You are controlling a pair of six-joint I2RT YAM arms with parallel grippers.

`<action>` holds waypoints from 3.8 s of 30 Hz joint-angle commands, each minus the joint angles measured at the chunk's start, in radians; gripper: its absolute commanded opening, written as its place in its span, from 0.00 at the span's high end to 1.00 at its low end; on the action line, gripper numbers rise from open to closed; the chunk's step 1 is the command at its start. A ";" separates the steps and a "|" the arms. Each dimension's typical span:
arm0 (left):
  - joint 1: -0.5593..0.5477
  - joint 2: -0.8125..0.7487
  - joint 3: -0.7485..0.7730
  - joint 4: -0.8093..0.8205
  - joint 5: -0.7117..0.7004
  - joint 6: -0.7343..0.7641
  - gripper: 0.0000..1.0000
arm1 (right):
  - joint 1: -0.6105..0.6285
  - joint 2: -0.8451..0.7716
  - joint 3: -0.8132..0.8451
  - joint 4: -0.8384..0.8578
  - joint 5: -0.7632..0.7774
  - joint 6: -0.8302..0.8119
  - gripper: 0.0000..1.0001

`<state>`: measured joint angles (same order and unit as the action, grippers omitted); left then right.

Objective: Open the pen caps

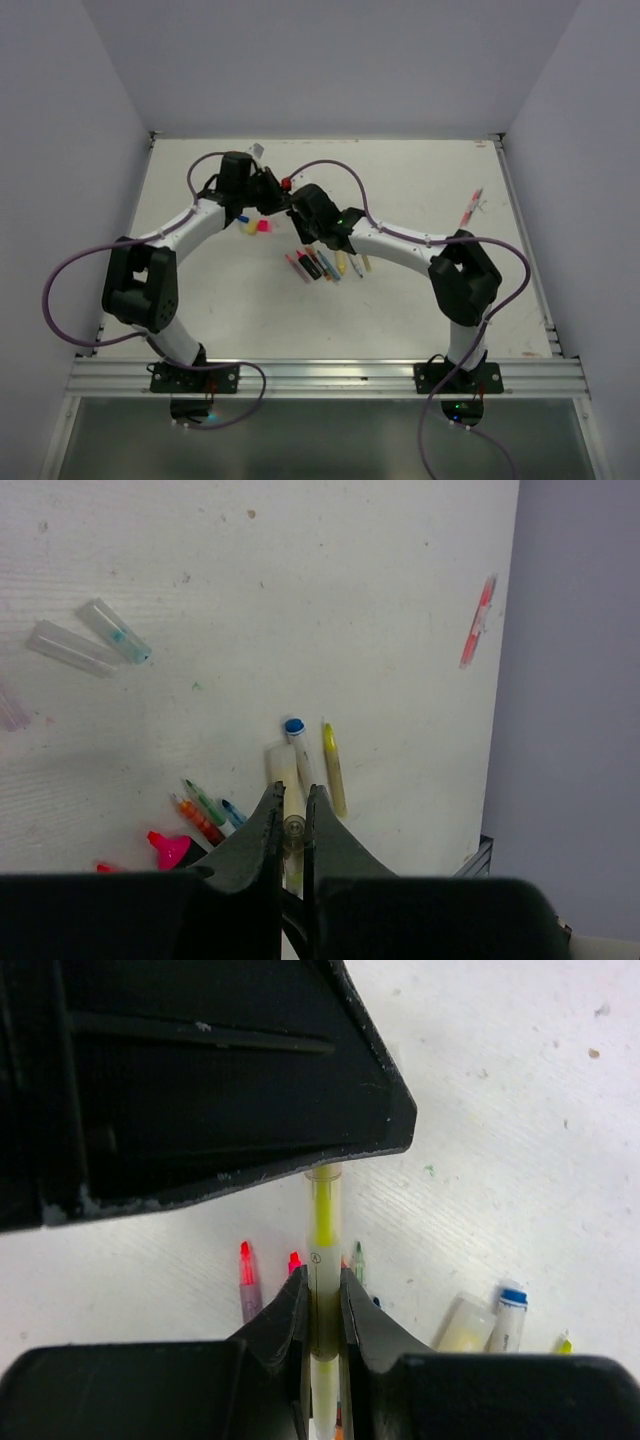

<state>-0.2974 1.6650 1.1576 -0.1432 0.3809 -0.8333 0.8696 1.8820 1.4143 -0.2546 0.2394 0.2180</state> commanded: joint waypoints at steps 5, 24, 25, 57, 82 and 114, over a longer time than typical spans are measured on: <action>0.194 -0.096 -0.114 0.318 0.068 -0.051 1.00 | -0.050 -0.058 -0.044 -0.095 -0.309 -0.016 1.00; 0.236 -0.267 -0.292 0.034 -0.435 0.135 1.00 | -0.319 -0.211 -0.139 -0.161 -0.203 0.047 1.00; 0.238 -0.266 -0.305 0.036 -0.457 0.140 1.00 | -0.320 -0.216 -0.167 -0.169 -0.143 0.046 1.00; 0.248 0.019 -0.297 0.126 -0.458 0.143 0.68 | -0.343 -0.109 -0.327 -0.087 -0.008 0.077 0.64; -0.012 -0.316 -0.440 0.310 -0.496 0.028 0.20 | -0.793 -0.103 0.047 -0.224 0.052 0.162 0.34; -0.060 -0.475 -0.607 0.433 -0.270 0.049 0.21 | -1.061 0.134 0.046 -0.163 0.116 0.162 0.57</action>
<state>-0.3504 1.1873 0.5522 0.2249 0.0944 -0.7929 -0.1940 2.0045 1.4624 -0.4480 0.3130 0.3599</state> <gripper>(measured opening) 0.788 0.437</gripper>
